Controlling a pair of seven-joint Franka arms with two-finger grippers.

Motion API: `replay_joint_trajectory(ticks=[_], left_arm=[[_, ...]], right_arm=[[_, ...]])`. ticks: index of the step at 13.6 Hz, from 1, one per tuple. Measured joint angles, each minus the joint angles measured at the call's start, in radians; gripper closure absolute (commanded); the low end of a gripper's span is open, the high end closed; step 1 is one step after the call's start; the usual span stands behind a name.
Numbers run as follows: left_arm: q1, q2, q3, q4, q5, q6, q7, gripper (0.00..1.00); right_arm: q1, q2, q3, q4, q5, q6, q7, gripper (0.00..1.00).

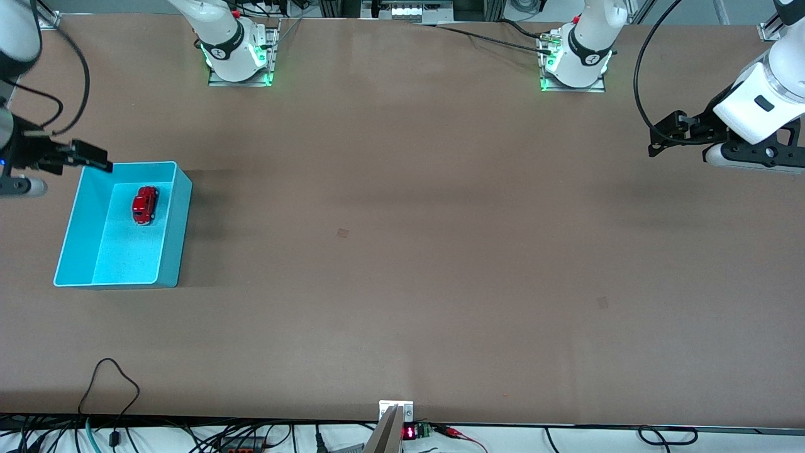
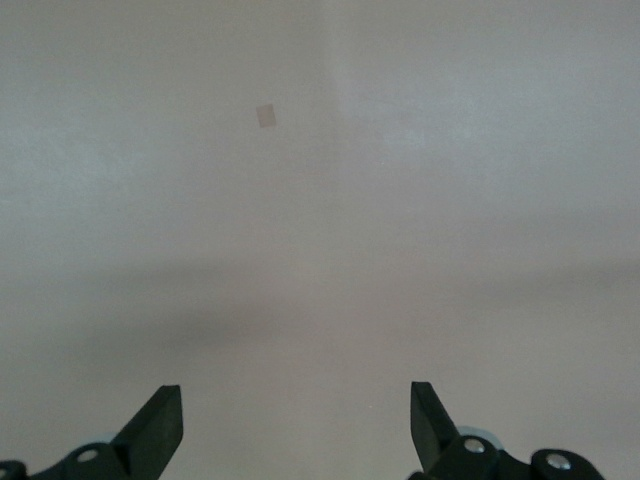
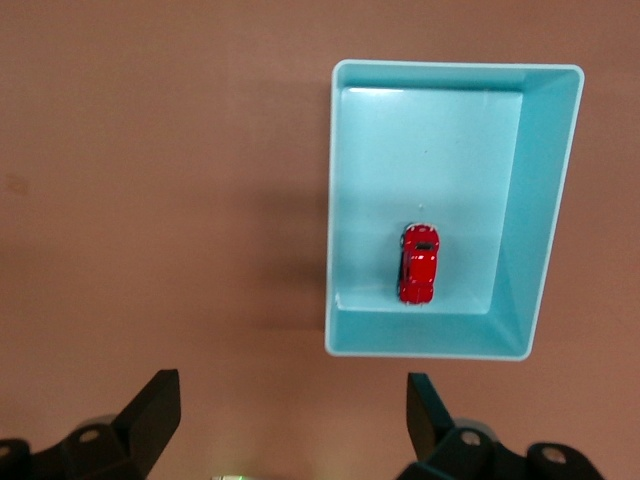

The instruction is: Wind red beetle toy and store in blue box

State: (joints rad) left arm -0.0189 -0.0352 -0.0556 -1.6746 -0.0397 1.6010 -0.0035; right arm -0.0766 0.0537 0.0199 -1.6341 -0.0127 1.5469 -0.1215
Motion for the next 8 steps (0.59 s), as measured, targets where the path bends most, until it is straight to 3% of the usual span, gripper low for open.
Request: replay_joint_trajectory(ticks=[3, 8], left_arm=[[0.000, 0.000, 0.000, 0.000, 0.000, -0.002, 0.000, 0.00], [0.000, 0.001, 0.000, 0.001, 0.000, -0.002, 0.000, 0.00]], right_arm=[[0.000, -0.029, 0.034, 0.088, -0.004, -0.110, 0.004, 0.00], [-0.001, -0.010, 0.034, 0.119, -0.004, -0.108, 0.007, 0.00]])
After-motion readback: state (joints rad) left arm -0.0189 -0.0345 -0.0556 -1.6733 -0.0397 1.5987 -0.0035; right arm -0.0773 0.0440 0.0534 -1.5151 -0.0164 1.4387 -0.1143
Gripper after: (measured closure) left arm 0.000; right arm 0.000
